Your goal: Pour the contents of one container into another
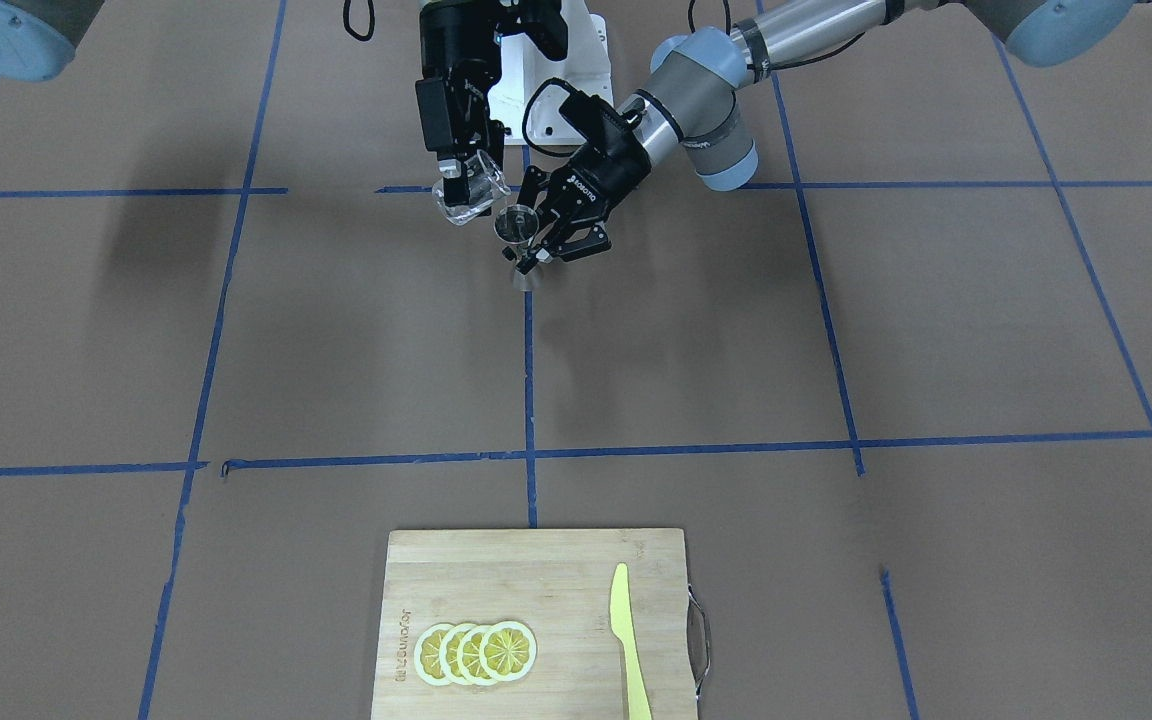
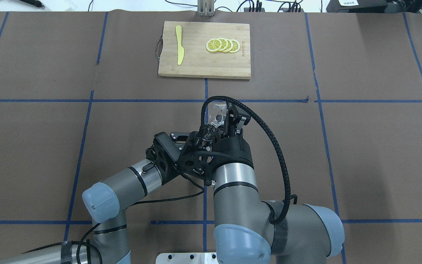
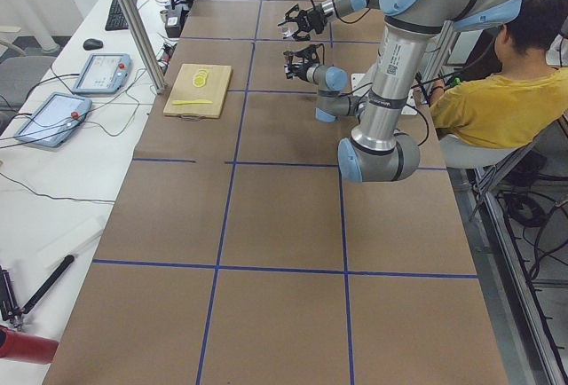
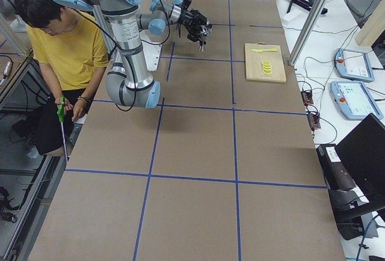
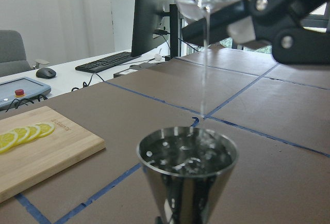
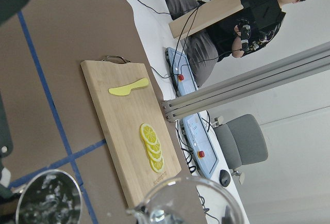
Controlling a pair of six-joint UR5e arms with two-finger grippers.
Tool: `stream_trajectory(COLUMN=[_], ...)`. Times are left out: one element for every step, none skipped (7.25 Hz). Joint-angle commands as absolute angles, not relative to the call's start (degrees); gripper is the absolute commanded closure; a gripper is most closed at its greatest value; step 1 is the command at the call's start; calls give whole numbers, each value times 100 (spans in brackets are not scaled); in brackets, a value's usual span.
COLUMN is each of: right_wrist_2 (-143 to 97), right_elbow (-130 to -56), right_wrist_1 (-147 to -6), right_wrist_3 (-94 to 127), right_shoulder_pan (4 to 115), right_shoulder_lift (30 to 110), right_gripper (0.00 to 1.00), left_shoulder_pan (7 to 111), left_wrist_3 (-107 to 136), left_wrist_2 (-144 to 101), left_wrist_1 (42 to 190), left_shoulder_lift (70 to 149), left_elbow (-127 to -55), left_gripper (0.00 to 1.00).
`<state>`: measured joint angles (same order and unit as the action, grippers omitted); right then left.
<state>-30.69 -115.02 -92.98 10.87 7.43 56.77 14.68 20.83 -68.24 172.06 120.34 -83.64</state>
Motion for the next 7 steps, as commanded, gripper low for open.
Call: stream_trajectory(right_wrist_2=[-3076, -3094, -3094, -3094, -3094, -3094, -3094], right_elbow=[-11470, -11496, -11531, -11653, -11724, -11733, -11733], right_wrist_1=[-8679, -8275, -8036, -7929, -7928, -7867, -7483], right_wrist_3=[1537, 1634, 1757, 2167, 2702, 3568, 4038], right_shoulder_pan=[712, 729, 756, 765, 765, 756, 756], right_shoulder_lift=[5748, 5826, 5932, 6107, 6239, 6432, 6625], right_gripper=[100, 100, 100, 100, 100, 100, 100], left_shoulder_pan=[1476, 1477, 1485, 1494, 1503, 1520, 1529], left_wrist_3=[2083, 2083, 2083, 2092, 2135, 2162, 2171], left_wrist_2=[-6820, -6803, -6785, -6776, -6759, -6680, -6567], left_wrist_1=[17209, 17209, 17218, 17226, 17227, 17209, 17192], left_shoulder_lift=[12041, 12041, 12041, 12024, 12015, 11997, 11971], left_elbow=[-8367, -8376, -8385, -8428, -8498, -8595, -8674], left_gripper=[100, 100, 100, 100, 100, 100, 100])
